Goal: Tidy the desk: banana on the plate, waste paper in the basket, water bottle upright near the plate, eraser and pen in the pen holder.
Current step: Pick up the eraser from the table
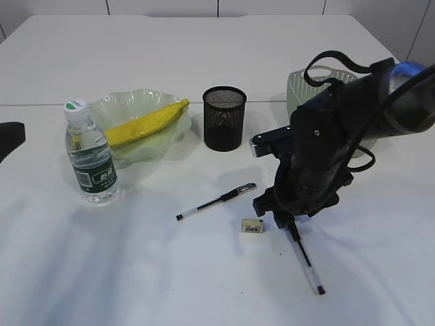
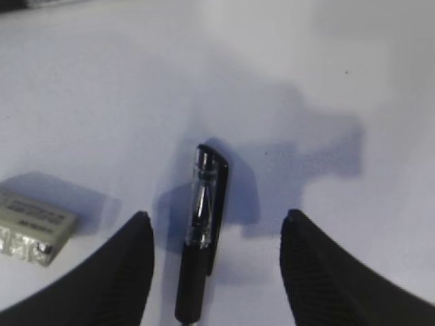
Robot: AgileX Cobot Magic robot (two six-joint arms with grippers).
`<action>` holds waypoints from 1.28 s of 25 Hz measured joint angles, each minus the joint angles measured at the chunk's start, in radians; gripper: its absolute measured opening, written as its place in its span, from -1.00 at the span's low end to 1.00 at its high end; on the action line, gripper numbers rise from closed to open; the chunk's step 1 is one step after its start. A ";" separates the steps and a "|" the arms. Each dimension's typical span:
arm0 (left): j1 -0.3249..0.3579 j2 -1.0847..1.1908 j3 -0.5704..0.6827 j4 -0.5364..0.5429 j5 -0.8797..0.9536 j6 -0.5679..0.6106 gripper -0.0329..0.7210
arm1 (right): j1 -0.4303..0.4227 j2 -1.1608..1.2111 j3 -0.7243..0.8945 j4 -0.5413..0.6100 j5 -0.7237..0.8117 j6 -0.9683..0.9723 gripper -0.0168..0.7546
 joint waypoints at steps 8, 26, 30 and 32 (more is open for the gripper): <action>0.000 0.000 0.000 0.000 0.009 0.000 0.62 | 0.000 -0.037 0.000 0.067 0.031 -0.142 0.13; 0.000 0.000 0.000 0.000 0.014 0.000 0.62 | 0.049 -0.081 0.000 0.339 0.002 -0.872 0.13; 0.000 0.000 0.000 0.000 0.015 0.000 0.62 | 0.049 -0.071 0.000 0.339 -0.015 -1.008 0.13; 0.000 0.000 0.000 0.000 0.015 0.000 0.62 | 0.049 -0.064 0.000 0.339 -0.021 -1.057 0.13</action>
